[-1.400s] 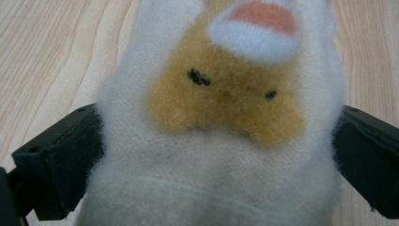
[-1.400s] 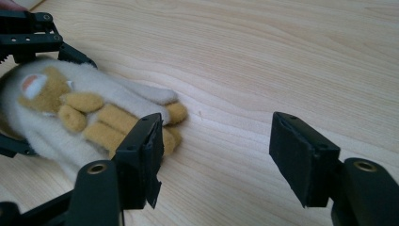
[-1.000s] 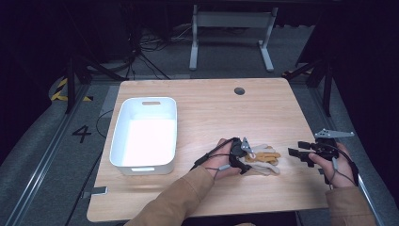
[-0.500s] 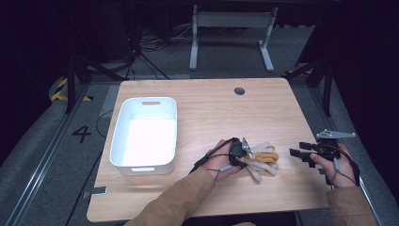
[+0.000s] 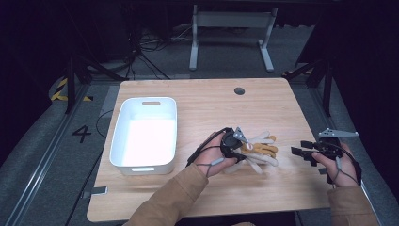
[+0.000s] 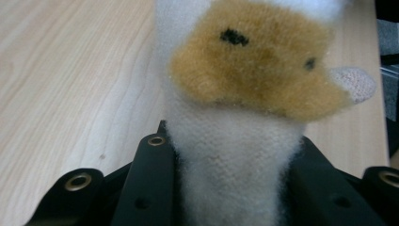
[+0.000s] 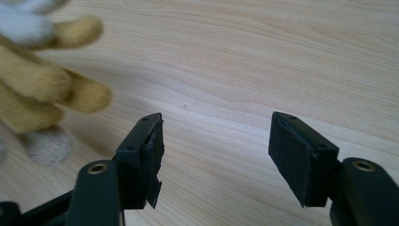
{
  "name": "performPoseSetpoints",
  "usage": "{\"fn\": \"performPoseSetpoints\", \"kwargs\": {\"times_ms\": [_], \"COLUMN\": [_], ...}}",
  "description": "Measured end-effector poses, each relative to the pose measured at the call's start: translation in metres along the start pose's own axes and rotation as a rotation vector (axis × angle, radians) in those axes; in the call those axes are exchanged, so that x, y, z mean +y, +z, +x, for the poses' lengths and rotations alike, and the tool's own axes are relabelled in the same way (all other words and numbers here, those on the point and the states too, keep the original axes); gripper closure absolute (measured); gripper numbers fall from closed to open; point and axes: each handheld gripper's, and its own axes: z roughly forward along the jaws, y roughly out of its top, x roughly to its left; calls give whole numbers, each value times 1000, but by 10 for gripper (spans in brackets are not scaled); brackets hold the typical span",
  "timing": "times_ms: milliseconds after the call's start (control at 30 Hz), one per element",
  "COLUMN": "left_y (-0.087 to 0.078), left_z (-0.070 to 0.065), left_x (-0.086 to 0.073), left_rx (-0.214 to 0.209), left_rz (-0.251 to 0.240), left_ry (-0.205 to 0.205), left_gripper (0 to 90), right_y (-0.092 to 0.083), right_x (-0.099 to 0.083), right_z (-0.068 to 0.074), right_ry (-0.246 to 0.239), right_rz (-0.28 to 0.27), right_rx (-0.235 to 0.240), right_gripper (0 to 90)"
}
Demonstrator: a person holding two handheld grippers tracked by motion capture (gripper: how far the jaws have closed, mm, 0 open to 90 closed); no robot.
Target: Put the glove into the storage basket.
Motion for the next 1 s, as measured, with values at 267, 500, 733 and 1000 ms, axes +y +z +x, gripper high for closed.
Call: {"fn": "performPoseSetpoints", "kwargs": {"times_ms": [267,500,733,1000], "left_y": [-10,-15,-29,-48], "left_z": [5,6,13,18], "left_x": [-2,-1,1,-2], "left_rx": [-4,1,29,52], "left_rz": [-1,8,86,101], "left_ry": [-32,-61,-94,-170], "left_gripper": [697,697,697,695], "right_y": [3,6,9,14], "right_x": [2,1,3,10], "right_z": [2,0,-2,-1], "right_ry": [-4,-10,-15,-21], "right_rz": [1,14,36,85], "right_rx": [12,15,23,88], "right_gripper": [377,428,449,589]}}
